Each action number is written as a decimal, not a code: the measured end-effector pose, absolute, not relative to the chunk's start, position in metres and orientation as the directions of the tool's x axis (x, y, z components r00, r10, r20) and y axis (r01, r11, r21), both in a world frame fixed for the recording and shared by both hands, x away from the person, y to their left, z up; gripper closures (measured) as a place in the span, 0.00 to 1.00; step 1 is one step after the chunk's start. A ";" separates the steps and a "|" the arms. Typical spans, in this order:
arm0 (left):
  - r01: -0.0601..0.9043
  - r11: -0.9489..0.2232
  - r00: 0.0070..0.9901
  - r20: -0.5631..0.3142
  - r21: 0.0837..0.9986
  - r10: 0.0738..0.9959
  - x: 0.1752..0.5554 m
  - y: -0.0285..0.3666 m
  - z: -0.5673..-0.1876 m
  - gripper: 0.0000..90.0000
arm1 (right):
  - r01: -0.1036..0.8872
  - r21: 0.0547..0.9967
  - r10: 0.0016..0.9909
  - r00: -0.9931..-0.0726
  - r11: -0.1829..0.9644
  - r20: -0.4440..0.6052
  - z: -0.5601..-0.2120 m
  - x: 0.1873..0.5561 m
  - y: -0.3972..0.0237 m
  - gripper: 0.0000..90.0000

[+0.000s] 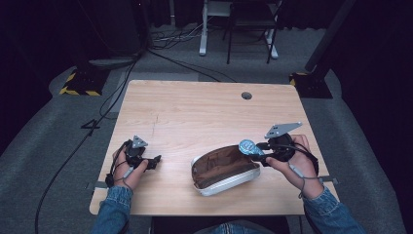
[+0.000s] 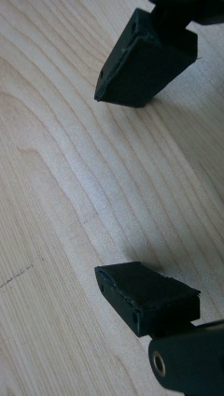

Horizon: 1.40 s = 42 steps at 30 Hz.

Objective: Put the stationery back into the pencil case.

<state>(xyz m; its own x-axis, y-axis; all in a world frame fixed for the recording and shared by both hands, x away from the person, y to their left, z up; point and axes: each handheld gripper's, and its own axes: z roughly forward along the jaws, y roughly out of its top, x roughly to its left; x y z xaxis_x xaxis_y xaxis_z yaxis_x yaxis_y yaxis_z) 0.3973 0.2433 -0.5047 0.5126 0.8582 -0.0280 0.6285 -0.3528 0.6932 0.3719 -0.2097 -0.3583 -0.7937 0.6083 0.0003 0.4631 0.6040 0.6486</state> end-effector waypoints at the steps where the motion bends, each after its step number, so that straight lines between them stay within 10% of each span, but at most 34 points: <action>1: 0.628 -0.353 0.513 -0.028 0.693 0.858 0.397 0.243 -0.505 0.16 | 0.463 0.649 0.608 -0.794 0.604 0.000 -0.358 0.372 -0.210 0.55; 42: 0.627 -0.354 0.512 -0.025 0.694 0.858 0.397 0.243 -0.505 0.16 | 0.383 0.531 0.402 -0.912 0.756 0.084 -0.394 0.372 -0.135 0.55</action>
<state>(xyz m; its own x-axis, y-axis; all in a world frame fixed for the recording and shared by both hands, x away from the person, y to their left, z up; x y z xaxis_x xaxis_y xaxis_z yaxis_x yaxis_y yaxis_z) 0.3974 0.2432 -0.5048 0.5124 0.8584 -0.0254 0.6273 -0.3539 0.6937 0.3720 -0.1352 -0.3940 -0.9116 0.4025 0.0838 0.3827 0.7564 0.5305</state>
